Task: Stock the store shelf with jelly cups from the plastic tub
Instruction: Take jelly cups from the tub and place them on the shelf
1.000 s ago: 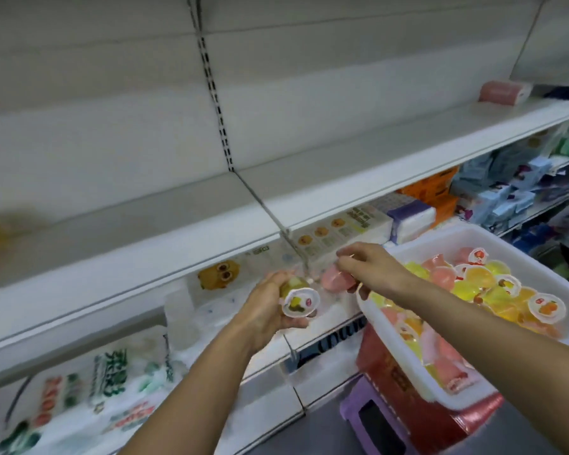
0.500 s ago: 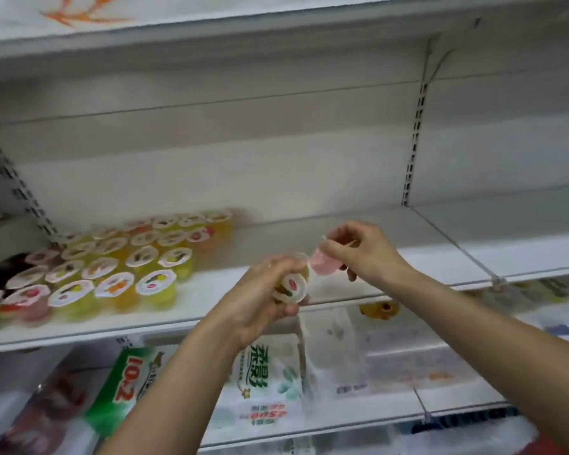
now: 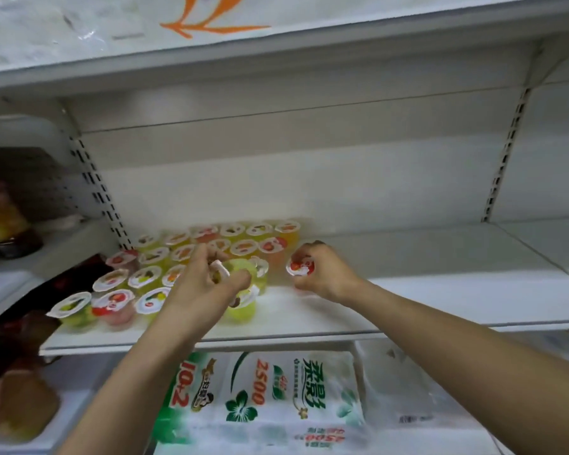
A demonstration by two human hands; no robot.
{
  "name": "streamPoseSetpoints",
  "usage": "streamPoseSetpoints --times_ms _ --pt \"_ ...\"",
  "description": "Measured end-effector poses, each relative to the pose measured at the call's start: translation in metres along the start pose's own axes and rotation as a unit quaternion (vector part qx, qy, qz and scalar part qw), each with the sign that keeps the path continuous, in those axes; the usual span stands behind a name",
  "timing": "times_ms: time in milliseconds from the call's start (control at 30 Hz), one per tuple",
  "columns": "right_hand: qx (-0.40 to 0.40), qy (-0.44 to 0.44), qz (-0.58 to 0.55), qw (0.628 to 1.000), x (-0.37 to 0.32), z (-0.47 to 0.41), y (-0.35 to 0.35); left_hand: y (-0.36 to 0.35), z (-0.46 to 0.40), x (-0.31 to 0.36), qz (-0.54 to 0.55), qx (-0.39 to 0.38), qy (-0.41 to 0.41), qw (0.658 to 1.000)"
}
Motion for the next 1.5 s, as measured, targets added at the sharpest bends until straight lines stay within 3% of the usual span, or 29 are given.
streamPoseSetpoints --times_ms 300,467,633,800,967,1300,1500 --pt "0.014 0.001 0.028 1.0 -0.012 -0.014 -0.012 0.005 -0.011 0.005 -0.115 0.072 -0.07 0.988" --pt "0.006 0.005 0.027 1.0 -0.014 -0.014 -0.012 -0.004 -0.015 0.009 -0.174 0.067 -0.086 0.979" --pt "-0.044 0.032 0.019 0.998 -0.015 -0.003 -0.007 -0.025 -0.017 0.014 -0.347 0.067 -0.173 0.919" --pt "-0.02 0.025 0.041 0.999 0.002 0.015 0.014 -0.043 -0.025 0.01 -0.482 0.041 -0.179 0.857" --pt "0.016 0.033 0.031 0.999 0.01 0.029 0.03 -0.054 -0.027 0.004 -0.505 0.008 -0.167 0.847" --pt "0.049 0.077 0.041 0.995 0.022 0.054 0.042 -0.06 -0.026 -0.003 -0.53 0.016 -0.184 0.827" --pt "0.101 0.067 0.126 0.985 0.053 0.093 0.069 -0.091 -0.004 0.016 -0.415 0.082 -0.286 0.86"
Point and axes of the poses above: each hand's wrist, its own z-axis away from the middle knuckle, its own y-axis out of the back of the hand, x = y × z, the point moved 3 cm from there along -z, towards the middle knuckle, and after that the axes turned 1 degree about -x, right-handed, at the moved point
